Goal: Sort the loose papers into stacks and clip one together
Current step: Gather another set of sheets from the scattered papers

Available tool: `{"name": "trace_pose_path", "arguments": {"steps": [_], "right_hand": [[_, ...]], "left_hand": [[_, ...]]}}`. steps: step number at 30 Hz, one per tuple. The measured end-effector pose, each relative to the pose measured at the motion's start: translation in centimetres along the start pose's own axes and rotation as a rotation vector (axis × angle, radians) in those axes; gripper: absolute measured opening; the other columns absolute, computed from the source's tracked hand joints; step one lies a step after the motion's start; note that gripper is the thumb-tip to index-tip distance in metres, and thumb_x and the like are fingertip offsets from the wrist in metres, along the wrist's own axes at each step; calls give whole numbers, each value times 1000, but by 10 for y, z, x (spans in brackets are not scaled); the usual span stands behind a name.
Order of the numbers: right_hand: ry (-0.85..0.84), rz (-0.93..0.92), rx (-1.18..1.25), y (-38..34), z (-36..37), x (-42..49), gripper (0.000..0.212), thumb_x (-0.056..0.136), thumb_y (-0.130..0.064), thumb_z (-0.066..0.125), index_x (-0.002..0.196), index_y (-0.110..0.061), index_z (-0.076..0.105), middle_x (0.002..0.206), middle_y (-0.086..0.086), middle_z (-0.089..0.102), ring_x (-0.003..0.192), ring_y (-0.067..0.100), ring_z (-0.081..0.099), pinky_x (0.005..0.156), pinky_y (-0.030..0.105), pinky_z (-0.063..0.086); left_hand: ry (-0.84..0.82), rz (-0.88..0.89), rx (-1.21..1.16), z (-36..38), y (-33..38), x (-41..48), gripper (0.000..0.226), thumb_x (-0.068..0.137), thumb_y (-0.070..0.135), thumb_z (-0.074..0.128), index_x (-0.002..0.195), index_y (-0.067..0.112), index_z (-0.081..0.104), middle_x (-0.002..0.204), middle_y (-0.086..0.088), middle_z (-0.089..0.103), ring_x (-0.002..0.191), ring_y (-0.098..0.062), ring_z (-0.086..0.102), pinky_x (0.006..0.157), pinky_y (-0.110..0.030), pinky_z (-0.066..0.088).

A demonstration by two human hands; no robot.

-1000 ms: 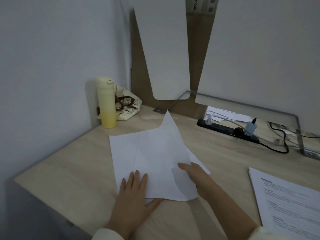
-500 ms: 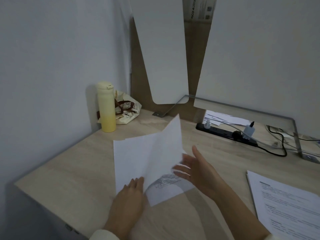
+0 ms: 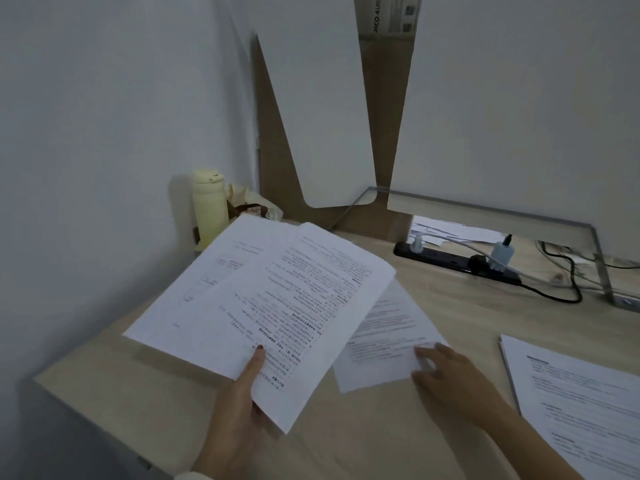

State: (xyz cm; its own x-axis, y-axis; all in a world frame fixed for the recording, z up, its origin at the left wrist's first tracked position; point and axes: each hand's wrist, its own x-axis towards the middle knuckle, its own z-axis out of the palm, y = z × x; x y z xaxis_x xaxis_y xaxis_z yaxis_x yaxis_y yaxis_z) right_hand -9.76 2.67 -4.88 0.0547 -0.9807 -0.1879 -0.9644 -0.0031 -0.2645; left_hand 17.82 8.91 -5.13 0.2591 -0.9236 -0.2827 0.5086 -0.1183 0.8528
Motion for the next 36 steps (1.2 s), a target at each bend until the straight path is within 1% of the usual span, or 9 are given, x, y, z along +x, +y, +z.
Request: {"name": "trace_pose_path", "arguments": {"steps": [9,15,20,24,26,28,31,34,36], "right_hand": [[181,12,-226,5,-4,-1,42,93,-44,39,127,-20,43,123,1,51,112,18,49,85,27,44],[267,-36,-311,4,0,-1,33,94,-33,37,121,-16,46,116,3,54,105,18,52,67,25,36],[271,-65,-398,7,7,-4,34,94,-14,38,128,-15,43,125,4,46,115,19,46,78,24,42],[263,-88,-333,10,3,-5,32,94,-13,37,123,-19,48,122,2,49,111,17,47,72,23,40],[332,-73,-129,8,-3,-4,28,95,-18,39,117,-19,56,118,3,55,105,15,50,77,24,45],[438,-19,294,1,-16,-6,25,94,-23,47,116,-18,58,119,6,58,97,14,52,79,26,44],[434,-18,829,-14,-44,-9,42,90,-32,54,130,-21,46,132,3,49,110,13,47,90,28,36],[342,-201,566,-34,-60,-11,66,83,-36,63,140,-25,32,148,-2,31,133,16,32,104,33,28],[278,-312,330,-48,-62,-8,83,77,-40,68,144,-24,22,153,-2,20,140,18,20,112,38,22]], "left_hand": [[-18,-36,310,-19,-13,9,19,91,6,50,105,10,62,98,-5,70,93,-26,65,76,-36,50],[87,44,273,-22,-17,12,15,91,9,53,90,20,64,97,-3,67,92,-26,63,91,-43,47],[125,74,185,-19,-14,10,16,90,5,51,101,14,60,96,-2,65,88,-23,61,91,-41,44],[83,26,179,-20,-12,6,15,89,3,54,97,12,63,92,-2,68,86,-23,63,80,-37,48],[38,-19,176,-21,-9,2,15,87,4,56,91,15,66,85,-1,73,88,-25,64,74,-35,49],[-17,-63,155,-24,-5,0,17,86,6,58,95,17,67,87,0,76,93,-26,65,74,-36,49],[-114,-106,125,-30,6,-3,26,81,9,63,107,13,64,95,-2,76,94,-25,68,74,-34,50],[-289,-116,212,-37,27,0,68,50,30,88,111,12,64,107,-8,73,98,-27,68,80,-36,56],[-396,-142,364,-41,41,5,86,38,40,91,115,14,63,114,-8,70,105,-25,66,93,-39,51]]}}
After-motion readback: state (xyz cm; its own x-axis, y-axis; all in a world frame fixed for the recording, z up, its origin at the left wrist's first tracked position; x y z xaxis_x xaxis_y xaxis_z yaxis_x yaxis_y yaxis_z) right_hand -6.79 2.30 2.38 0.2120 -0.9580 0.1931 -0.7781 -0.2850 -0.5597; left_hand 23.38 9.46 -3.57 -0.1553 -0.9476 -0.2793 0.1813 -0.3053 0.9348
